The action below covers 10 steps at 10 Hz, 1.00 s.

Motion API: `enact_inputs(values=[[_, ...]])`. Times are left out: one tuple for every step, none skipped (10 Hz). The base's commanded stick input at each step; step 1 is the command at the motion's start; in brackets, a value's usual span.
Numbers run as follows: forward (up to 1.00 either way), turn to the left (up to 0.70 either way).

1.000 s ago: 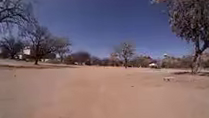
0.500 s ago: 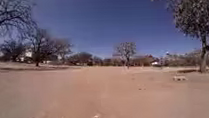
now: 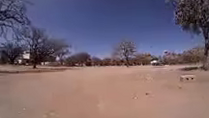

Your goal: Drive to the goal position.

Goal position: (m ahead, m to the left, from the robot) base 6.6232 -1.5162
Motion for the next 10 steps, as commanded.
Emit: enact_inputs(values=[[1.0, -0.27], [1.0, -0.27], [1.0, -0.14], [1.0, 0.0], [1.0, 0.0], [1.0, 0.0], [1.0, 0.0], [1.0, 0.0], [1.0, 0.0], [1.0, 0.0]])
